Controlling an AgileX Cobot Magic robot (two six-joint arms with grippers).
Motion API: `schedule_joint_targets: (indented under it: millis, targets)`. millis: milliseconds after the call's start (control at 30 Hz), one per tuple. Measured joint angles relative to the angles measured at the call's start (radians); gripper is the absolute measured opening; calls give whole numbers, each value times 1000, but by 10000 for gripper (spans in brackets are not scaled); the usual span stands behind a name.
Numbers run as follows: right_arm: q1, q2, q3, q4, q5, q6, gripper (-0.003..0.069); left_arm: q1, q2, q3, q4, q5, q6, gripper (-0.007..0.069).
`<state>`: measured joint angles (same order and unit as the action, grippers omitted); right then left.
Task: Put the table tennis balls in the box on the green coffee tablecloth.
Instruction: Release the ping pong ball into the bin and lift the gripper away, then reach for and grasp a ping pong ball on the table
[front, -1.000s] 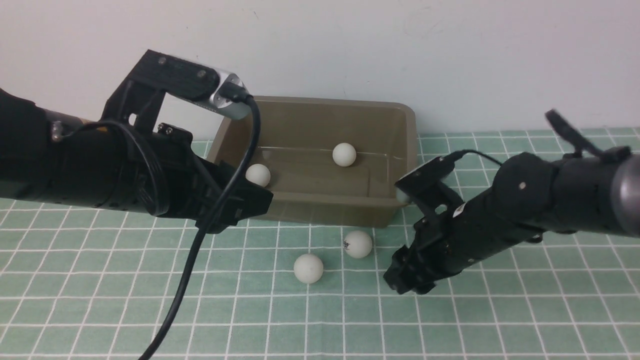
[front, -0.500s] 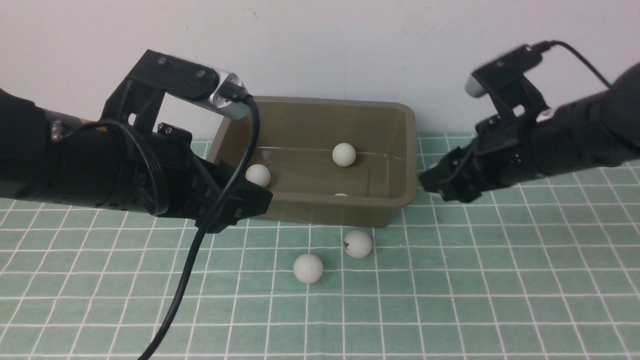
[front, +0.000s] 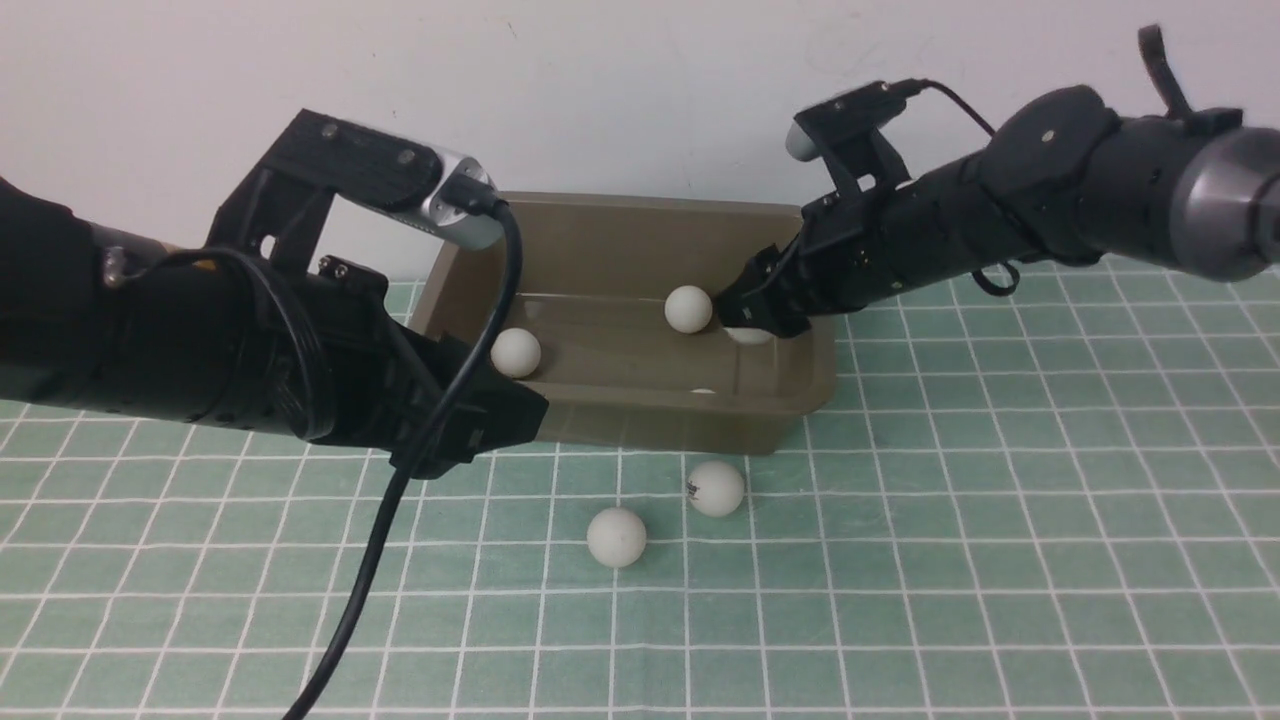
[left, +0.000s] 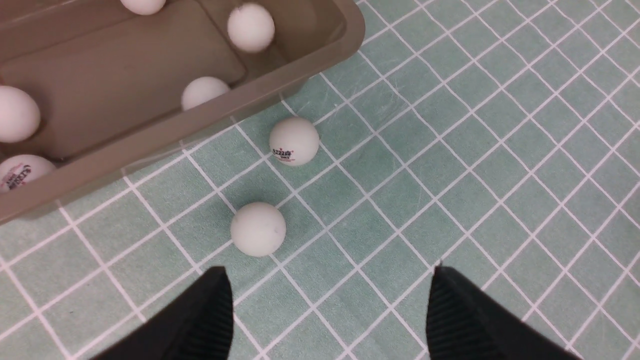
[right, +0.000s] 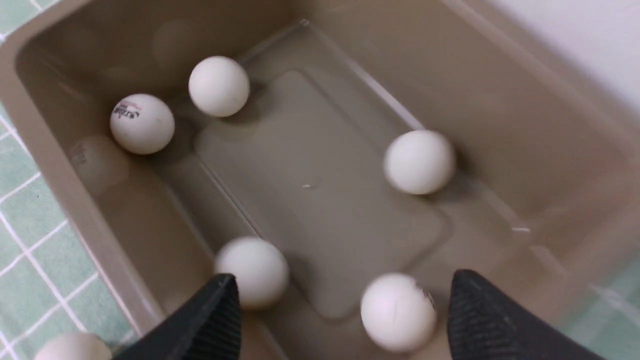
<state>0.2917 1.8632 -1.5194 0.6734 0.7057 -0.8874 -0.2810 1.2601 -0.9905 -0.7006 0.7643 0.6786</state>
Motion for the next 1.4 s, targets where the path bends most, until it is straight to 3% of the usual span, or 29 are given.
schedule_joint_targets:
  millis: [200,300,433,567,700,833,933,1200,1300,1400]
  targets:
    - [-89,-243,-2,-280,148,215,465,0,0,0,0,7,0,468]
    - [-105,-337,3,-357,240,294,461,0,0,0,0,3,0,468]
    - [-105,-479,135,-319,292,316,461,0,0,0,0,-16,0,468]
    - [-105,-606,386,-244,230,314,461,0,0,0,0,-32,0,468]
    - [-105,-754,761,-2,55,214,461,0,0,0,-1,-35,0,468]
    - [-105,-766,921,251,-61,31,461,0,0,0,-6,-35,0,468]
    - [-89,-726,941,410,-113,-127,461,0,0,0,-21,-37,0,468]
    - [106,-482,934,989,-320,-648,461,0,0,0,-23,-37,0,468]
    - [159,-390,898,1035,-332,-760,461,0,0,0,-23,-37,0,468]
    - [204,-280,825,1054,-336,-782,461,0,0,0,-23,-37,0,468]
